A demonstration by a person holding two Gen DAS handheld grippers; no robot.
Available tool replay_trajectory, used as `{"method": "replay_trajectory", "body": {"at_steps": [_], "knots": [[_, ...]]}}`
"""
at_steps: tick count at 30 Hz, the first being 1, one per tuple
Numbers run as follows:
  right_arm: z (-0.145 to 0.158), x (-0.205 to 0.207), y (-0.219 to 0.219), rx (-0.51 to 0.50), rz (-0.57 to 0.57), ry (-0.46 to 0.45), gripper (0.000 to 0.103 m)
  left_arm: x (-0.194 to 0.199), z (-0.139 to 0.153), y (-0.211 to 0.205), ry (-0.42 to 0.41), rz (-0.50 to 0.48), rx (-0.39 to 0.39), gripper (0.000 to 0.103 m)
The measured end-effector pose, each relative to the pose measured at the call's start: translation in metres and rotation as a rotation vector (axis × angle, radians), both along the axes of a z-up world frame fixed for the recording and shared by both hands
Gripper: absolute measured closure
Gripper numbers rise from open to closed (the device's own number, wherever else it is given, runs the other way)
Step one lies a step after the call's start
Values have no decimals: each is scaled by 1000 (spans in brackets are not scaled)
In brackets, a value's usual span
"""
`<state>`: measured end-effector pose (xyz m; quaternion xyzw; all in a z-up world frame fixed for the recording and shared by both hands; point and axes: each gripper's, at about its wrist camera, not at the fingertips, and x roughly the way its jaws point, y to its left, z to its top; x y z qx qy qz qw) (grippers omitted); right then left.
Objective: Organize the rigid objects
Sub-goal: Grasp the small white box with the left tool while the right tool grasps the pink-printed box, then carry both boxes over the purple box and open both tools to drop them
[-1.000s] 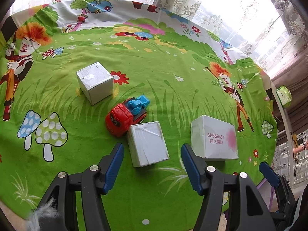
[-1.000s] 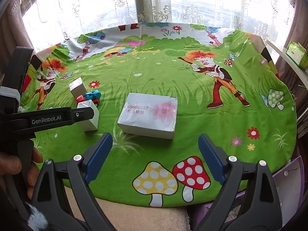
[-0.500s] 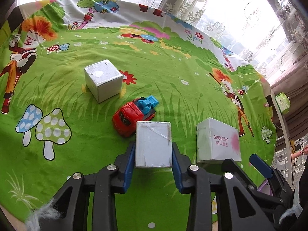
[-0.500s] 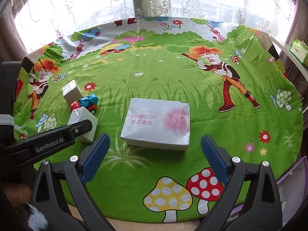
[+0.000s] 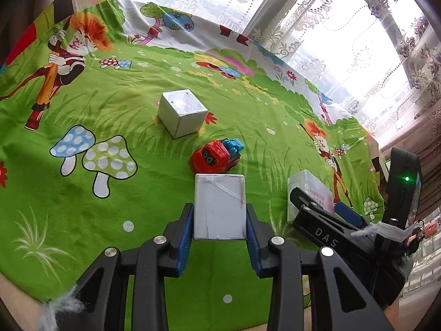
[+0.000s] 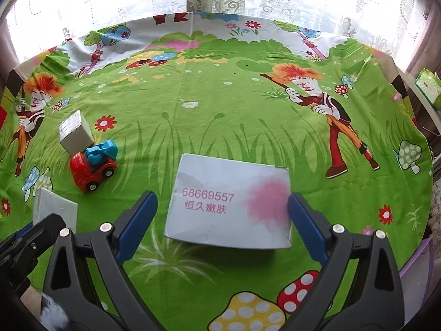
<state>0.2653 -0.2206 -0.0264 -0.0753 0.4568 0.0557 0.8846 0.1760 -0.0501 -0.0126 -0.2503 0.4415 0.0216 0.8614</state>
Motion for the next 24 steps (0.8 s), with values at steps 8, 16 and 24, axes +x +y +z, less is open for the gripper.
{"method": "replay_trajectory", "body": {"at_steps": [8,16,24], "knots": [[-1,3,-11,29,-34,6,6,0,1,-4,-9,-14,24,67],[-9,2,-9,30,-22,29,11,1,1,-14,-18,-45,62,67],[9,-28,-20,27,-25,-37,11,-3,10,-25,-49,-83,99,67]]}}
